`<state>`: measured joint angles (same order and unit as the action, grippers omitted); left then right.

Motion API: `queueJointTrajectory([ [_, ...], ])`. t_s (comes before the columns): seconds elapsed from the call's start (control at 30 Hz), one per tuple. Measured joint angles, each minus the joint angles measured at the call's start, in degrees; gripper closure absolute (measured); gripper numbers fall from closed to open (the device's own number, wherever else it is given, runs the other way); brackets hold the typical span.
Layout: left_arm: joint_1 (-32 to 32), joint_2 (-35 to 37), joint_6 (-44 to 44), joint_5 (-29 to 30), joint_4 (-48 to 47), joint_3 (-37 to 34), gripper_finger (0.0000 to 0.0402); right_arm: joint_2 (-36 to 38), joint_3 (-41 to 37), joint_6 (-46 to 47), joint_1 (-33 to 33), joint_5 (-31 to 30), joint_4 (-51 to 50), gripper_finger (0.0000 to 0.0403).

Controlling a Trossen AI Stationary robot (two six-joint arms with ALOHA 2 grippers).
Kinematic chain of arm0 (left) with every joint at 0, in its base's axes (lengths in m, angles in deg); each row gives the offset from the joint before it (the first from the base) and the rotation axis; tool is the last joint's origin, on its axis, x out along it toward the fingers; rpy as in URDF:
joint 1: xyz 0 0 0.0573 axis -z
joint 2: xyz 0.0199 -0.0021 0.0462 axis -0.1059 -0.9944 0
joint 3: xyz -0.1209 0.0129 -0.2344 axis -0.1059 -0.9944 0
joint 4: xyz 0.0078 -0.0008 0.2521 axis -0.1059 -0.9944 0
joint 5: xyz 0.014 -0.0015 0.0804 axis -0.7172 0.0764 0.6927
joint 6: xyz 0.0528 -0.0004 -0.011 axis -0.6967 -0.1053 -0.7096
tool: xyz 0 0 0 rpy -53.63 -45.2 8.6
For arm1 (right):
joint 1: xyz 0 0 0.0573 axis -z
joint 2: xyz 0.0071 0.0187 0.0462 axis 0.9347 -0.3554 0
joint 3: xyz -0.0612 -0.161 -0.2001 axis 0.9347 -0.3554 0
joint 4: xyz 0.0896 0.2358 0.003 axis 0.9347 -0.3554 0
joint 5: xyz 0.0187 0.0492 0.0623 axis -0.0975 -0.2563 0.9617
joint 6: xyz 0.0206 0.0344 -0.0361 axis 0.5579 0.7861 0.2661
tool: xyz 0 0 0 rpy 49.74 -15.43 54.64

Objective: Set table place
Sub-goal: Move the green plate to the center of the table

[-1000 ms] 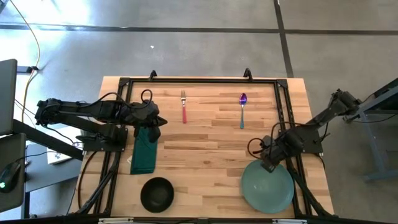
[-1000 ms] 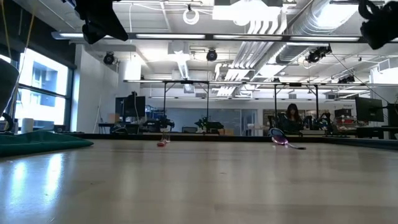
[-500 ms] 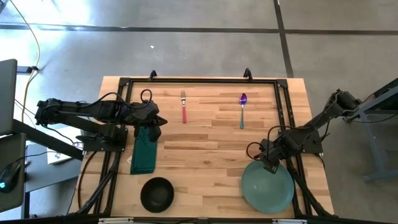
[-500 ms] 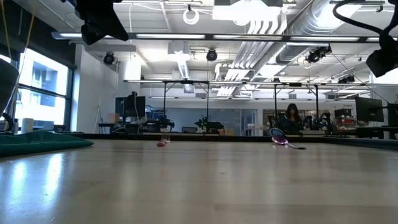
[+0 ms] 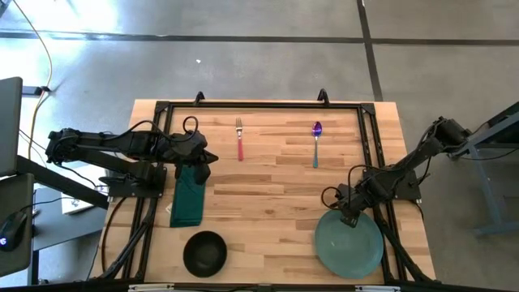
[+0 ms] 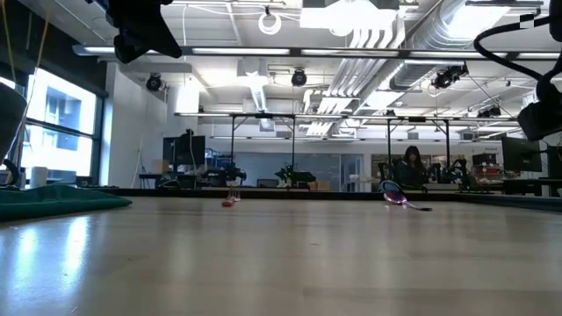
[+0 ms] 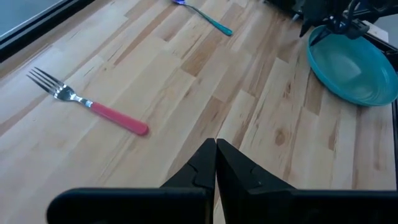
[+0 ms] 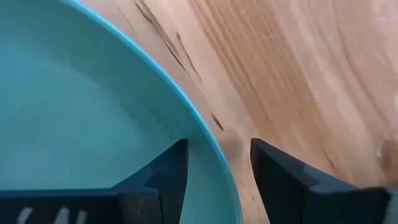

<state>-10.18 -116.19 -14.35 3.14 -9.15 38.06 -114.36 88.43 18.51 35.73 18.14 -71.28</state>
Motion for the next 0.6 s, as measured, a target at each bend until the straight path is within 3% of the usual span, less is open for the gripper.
queueJointTrajectory([
  [0.17, 0.0, 0.0, 0.02, 0.65, 0.0, 0.0, 0.0401, 0.02, -0.71, 2.78, 0.0, 0.23, 1.25, 0.0275],
  [0.37, 0.0, 0.0, 0.02, 0.89, 0.0, 0.0, 0.0401, 0.15, -0.59, 3.82, 0.02, 0.92, 4.14, 0.039],
  [0.6, 0.0, 0.0, 0.04, 0.89, 0.0, 0.0, 0.0401, -0.02, 0.08, 8.22, 1.43, -1.15, 10.6, 0.0399],
])
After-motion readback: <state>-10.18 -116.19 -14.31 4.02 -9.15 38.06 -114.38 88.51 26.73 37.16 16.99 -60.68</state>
